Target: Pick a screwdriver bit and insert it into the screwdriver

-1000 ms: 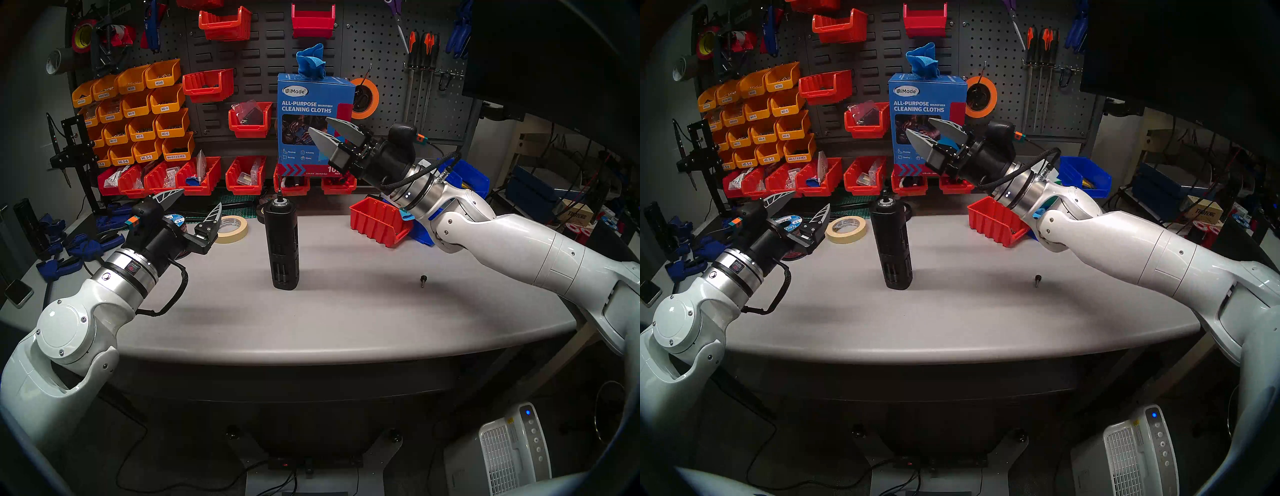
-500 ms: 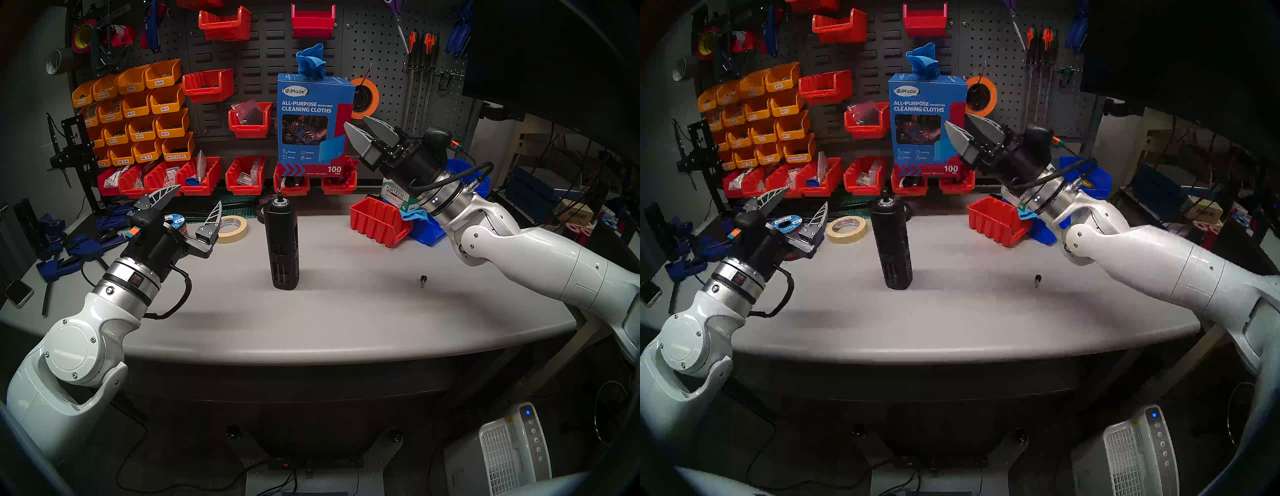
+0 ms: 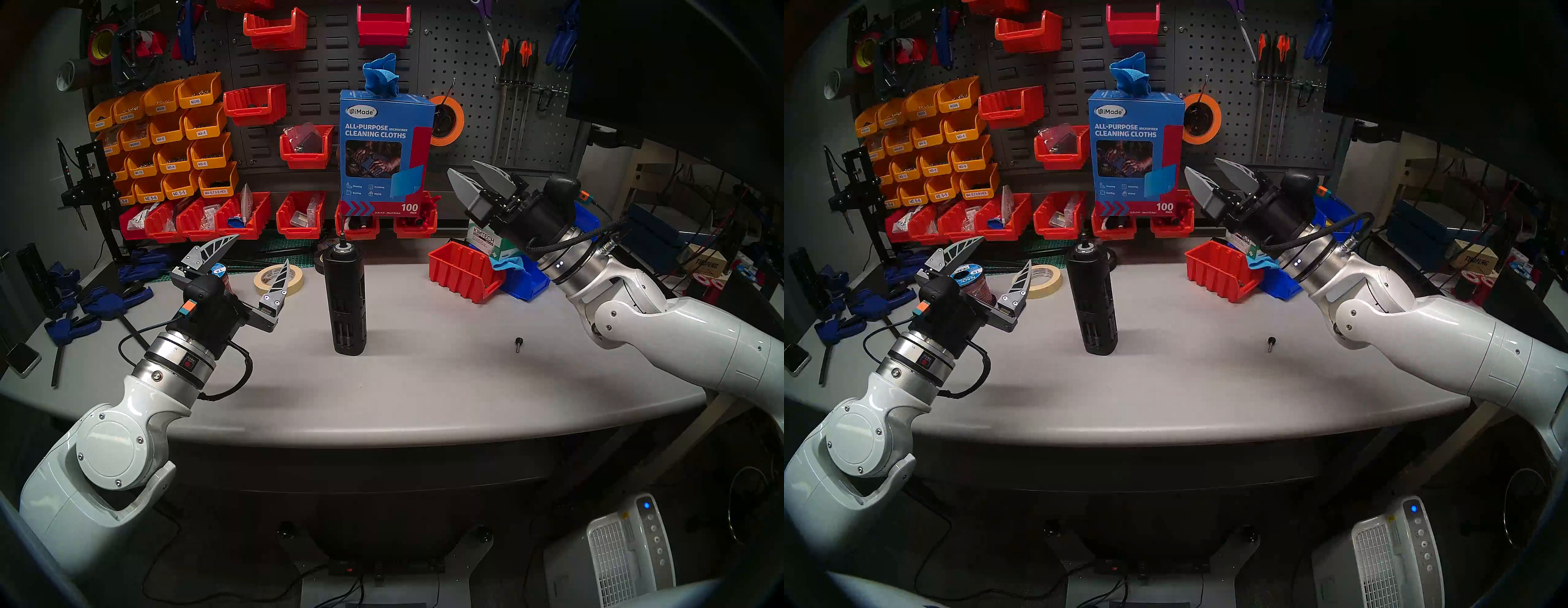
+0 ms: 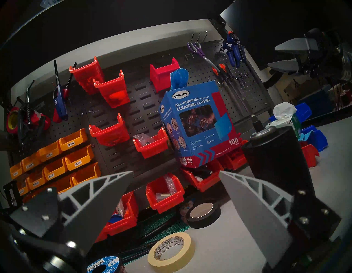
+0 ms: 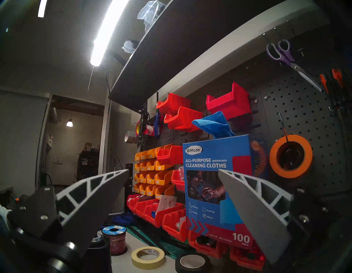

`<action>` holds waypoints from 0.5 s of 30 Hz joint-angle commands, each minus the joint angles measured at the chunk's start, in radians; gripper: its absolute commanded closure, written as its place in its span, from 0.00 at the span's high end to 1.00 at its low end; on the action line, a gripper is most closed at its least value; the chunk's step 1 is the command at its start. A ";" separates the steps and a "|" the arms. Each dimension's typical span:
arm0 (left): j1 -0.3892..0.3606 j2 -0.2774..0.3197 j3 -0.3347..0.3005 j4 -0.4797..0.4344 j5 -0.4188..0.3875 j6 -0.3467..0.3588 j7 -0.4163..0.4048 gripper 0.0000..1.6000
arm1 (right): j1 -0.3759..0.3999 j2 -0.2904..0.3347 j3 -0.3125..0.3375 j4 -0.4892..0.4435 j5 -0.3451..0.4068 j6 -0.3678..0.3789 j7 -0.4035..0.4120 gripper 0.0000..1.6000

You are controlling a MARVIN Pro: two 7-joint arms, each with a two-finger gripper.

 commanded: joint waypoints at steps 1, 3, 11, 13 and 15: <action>-0.026 -0.001 -0.010 -0.013 0.048 -0.023 0.023 1.00 | -0.003 0.110 -0.002 -0.064 -0.019 -0.001 -0.042 1.00; -0.020 -0.002 -0.016 -0.015 0.058 -0.019 0.028 1.00 | -0.007 0.118 -0.009 -0.070 -0.022 0.000 -0.049 1.00; 0.003 0.015 -0.038 -0.018 0.094 0.003 0.020 1.00 | -0.012 0.111 -0.028 -0.067 -0.018 0.003 -0.054 1.00; 0.012 0.022 -0.049 -0.018 0.095 0.013 0.013 1.00 | -0.011 0.105 -0.031 -0.064 -0.020 0.005 -0.053 1.00; 0.020 0.024 -0.058 -0.017 0.093 0.012 0.010 1.00 | -0.011 0.097 -0.035 -0.058 -0.018 0.007 -0.048 1.00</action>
